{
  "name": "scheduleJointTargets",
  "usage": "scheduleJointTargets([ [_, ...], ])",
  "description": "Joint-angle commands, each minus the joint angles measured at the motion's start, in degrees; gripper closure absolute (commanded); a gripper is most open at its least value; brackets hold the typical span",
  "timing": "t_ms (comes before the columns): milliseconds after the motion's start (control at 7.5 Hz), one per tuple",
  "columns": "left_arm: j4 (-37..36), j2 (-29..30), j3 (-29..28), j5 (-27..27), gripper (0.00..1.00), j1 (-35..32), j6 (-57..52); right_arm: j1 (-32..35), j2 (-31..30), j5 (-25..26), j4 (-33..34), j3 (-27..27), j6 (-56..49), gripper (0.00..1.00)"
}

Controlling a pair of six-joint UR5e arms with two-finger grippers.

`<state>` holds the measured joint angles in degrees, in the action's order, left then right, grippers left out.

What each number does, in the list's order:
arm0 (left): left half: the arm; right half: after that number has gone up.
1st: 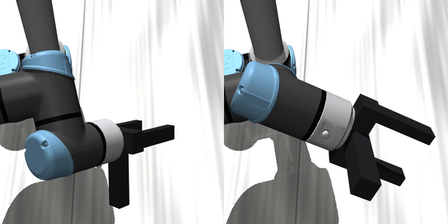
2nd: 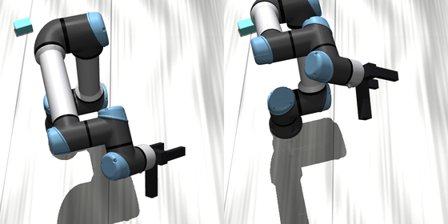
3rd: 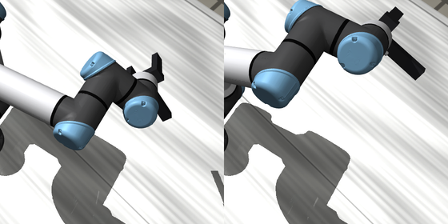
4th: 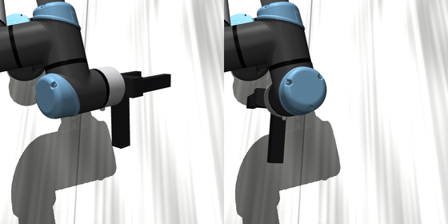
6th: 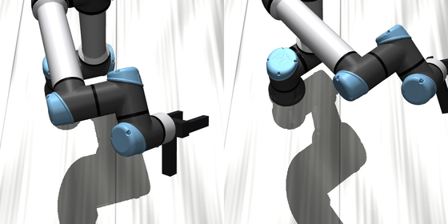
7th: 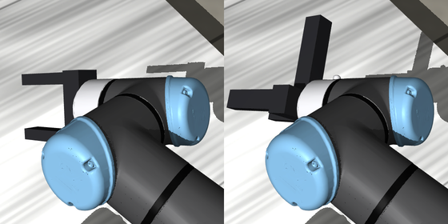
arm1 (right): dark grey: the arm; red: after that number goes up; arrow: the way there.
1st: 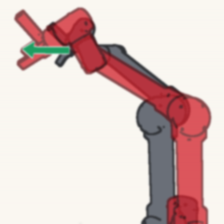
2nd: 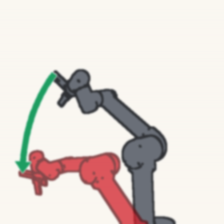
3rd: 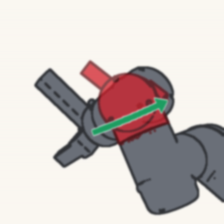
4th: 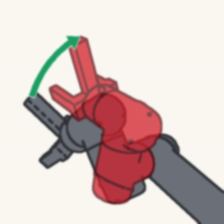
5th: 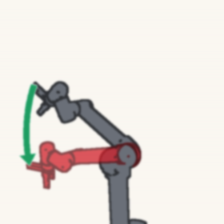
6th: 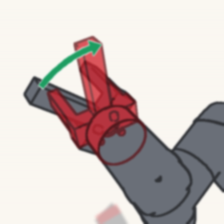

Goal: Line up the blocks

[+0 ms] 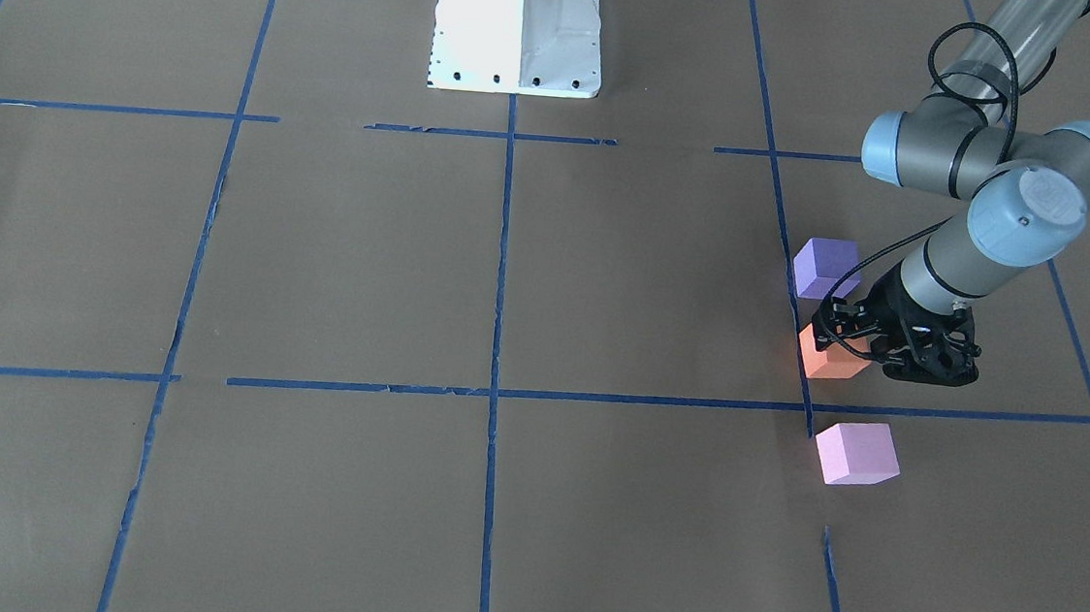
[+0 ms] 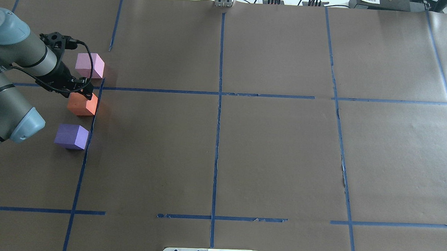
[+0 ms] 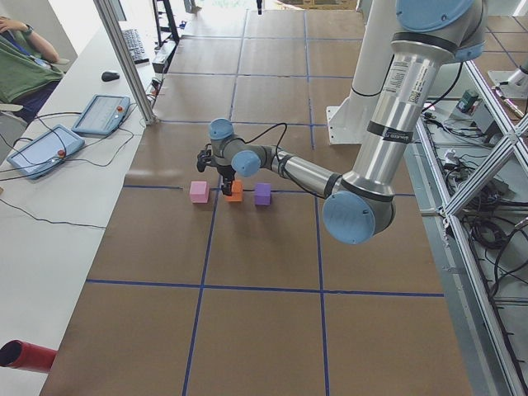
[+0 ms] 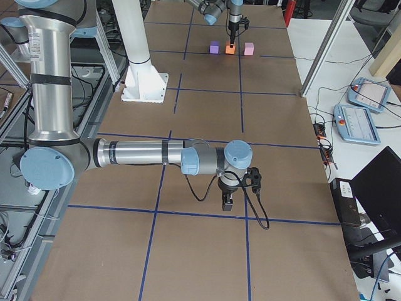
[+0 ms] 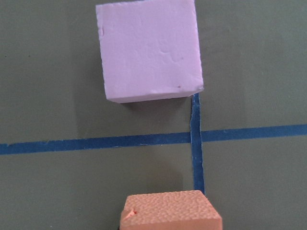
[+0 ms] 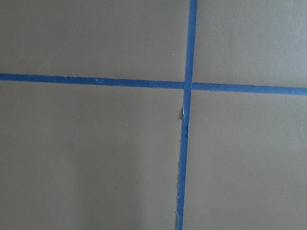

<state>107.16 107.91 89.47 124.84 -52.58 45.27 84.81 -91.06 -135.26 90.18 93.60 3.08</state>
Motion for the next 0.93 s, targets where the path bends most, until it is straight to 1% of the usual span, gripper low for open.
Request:
scheduleJointTargets([
  [0,0.0,0.0,0.0,0.1,0.0,0.0,0.0,0.0,0.0,0.0,0.1,0.0,0.0,0.0],
  [133,-0.5,-0.1,0.7,0.0,0.0,0.0,0.1,0.0,0.0,0.0,0.0,0.0,0.0,0.0],
  [267,-4.0,0.1,3.8,-0.1,0.0,-0.1,-0.1,0.0,0.0,0.0,0.0,0.0,0.0,0.0],
  [400,-8.1,-0.1,8.2,-0.4,0.0,-0.9,-1.0,0.0,0.0,0.0,0.0,0.0,0.0,0.0],
  [533,-8.9,-0.4,10.4,-0.4,0.0,-4.8,-5.1,0.0,0.0,0.0,0.0,0.0,0.0,0.0],
  [667,-11.1,-1.7,11.7,-0.4,0.0,-10.3,-13.4,0.0,0.0,0.0,0.0,0.0,0.1,0.0],
  [800,-11.8,-2.8,12.0,-0.1,0.0,-16.4,-21.6,0.0,0.0,0.0,0.0,0.0,0.0,0.0],
])
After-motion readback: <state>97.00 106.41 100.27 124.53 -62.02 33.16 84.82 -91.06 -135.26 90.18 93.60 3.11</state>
